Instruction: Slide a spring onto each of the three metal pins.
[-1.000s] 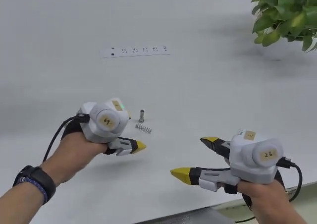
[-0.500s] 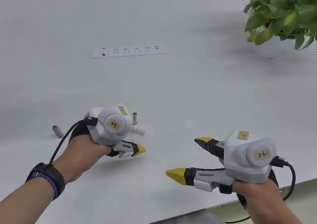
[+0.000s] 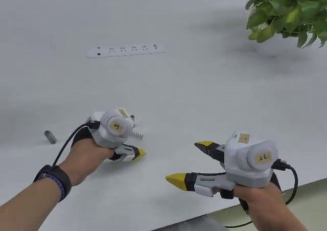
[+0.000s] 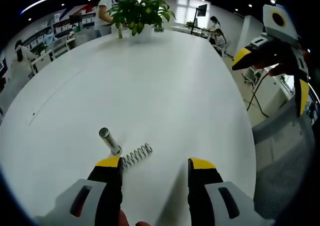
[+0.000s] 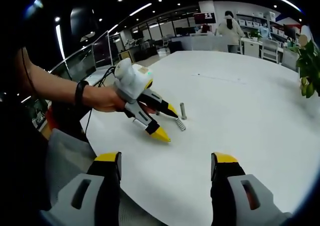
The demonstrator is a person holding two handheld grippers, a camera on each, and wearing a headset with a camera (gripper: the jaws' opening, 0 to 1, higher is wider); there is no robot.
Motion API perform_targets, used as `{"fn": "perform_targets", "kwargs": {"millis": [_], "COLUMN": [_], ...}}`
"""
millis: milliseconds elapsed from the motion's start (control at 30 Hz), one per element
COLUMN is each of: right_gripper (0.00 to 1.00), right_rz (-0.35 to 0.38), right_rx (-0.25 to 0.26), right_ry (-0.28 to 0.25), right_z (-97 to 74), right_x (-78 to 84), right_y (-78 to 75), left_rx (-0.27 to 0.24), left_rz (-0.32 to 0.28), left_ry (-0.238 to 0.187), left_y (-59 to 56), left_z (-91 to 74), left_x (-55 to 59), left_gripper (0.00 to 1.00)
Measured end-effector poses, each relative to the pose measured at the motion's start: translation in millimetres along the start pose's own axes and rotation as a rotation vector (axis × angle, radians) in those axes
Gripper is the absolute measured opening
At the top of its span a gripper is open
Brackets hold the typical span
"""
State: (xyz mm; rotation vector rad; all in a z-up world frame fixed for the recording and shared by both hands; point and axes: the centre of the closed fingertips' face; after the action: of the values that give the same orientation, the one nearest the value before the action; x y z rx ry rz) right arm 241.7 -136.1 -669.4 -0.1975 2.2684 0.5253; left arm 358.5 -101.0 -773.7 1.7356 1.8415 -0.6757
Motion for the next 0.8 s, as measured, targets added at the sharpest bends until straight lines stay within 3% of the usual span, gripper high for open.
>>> {"fn": "perform_targets", "kwargs": {"millis": [167, 367, 467, 700, 800], "right_gripper": [0.71, 0.71, 0.71, 0.71, 0.70], "right_rz": [0.006, 0.010, 0.009, 0.009, 0.007], "right_rx": [0.005, 0.007, 0.004, 0.004, 0.006], "right_ry": [0.005, -0.001, -0.002, 0.001, 0.004], "right_z": [-1.3, -1.5, -1.0, -2.3, -3.4], "right_x": [2.4, 1.1, 1.2, 3.1, 4.3], "right_y": [-3.3, -4.4, -3.6, -3.5, -3.9], "left_rx": [0.008, 0.024, 0.032, 0.013, 0.018], "left_rz": [0.001, 0.031, 0.034, 0.048, 0.065], "left_ry": [0.005, 0.021, 0.008, 0.017, 0.043], "left_y": [-1.4, -11.0, -12.9, -3.3, -3.6], "left_z": [0.1, -5.3, -8.5, -3.2, 2.4], "left_x": [-0.3, 4.5, 1.6, 2.1, 8.6], "left_gripper": [0.47, 0.46, 0.44, 0.42, 0.39]}}
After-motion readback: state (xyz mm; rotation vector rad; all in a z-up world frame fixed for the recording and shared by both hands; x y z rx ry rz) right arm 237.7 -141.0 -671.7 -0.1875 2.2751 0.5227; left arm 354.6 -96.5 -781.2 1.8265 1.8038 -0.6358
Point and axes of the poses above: the centre of the closed fingertips' face, and the gripper's own axes: z roughly forward along the fingers, y roughly to its left, x roughly out of its underside, and after that the axes turned 5 degrees about z, right-handed
